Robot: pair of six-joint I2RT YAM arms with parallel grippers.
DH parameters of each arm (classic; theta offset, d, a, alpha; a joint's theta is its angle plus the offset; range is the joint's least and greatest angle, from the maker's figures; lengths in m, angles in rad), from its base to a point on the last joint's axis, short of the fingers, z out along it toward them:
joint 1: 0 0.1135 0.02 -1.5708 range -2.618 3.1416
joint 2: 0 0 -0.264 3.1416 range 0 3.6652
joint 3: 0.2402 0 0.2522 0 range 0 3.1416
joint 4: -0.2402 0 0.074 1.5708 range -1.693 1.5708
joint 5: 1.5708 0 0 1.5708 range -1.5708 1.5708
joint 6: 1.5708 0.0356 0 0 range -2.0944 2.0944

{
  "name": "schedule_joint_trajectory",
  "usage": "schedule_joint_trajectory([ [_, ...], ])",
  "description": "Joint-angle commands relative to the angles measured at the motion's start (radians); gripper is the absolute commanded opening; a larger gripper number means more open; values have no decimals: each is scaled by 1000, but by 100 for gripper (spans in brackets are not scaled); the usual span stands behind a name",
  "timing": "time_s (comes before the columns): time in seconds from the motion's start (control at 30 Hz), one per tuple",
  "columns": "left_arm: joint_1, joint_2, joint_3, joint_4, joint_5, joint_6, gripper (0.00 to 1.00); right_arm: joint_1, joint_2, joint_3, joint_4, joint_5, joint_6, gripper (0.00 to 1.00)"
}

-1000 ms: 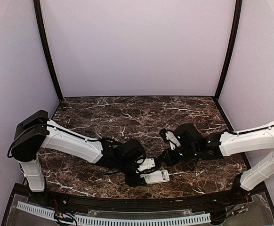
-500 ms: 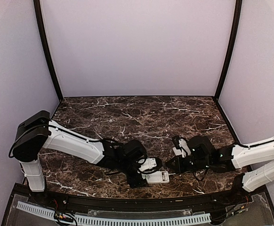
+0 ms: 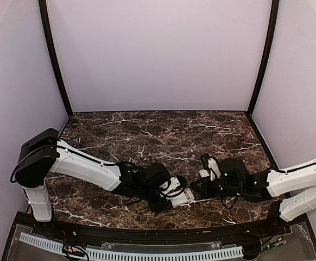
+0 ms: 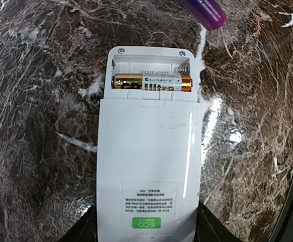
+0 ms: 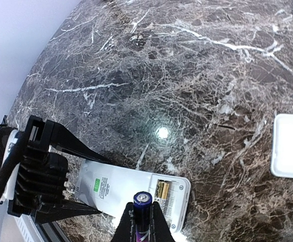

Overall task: Load the batteries into the remote control
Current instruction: Place the battery in the battery compartment.

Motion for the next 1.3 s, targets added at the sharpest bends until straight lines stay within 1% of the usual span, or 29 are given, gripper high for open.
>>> schedule_joint_trajectory([
  [0.0, 17, 86, -38, -238, -120, -157, 36, -30, 16, 52, 47, -10, -105, 0],
  [0.1, 15, 90, -19, -302, -129, -249, 35, -34, 76, 113, 32, -54, -192, 0],
  [0.2, 14, 95, -34, -308, -102, -342, 35, -35, 131, 164, 9, -67, -277, 0],
  [0.3, 2, 101, -38, -332, -119, -370, 35, -36, 148, 174, 20, -68, -308, 0],
  [0.47, -9, 111, -43, -336, -140, -373, 36, -59, 191, 179, 44, -67, -360, 0],
  [0.63, -10, 126, -47, -345, -159, -365, 37, -106, 271, 205, 91, -147, -424, 0],
  [0.97, -10, 139, -49, -341, -158, -332, 38, -135, 381, 239, 169, -179, -510, 0],
  [1.07, -10, 143, -48, -340, -154, -327, 38, -136, 392, 227, 177, -193, -516, 0],
  [1.27, -10, 146, -47, -340, -153, -326, 39, -138, 399, 205, 176, -165, -528, 0],
])
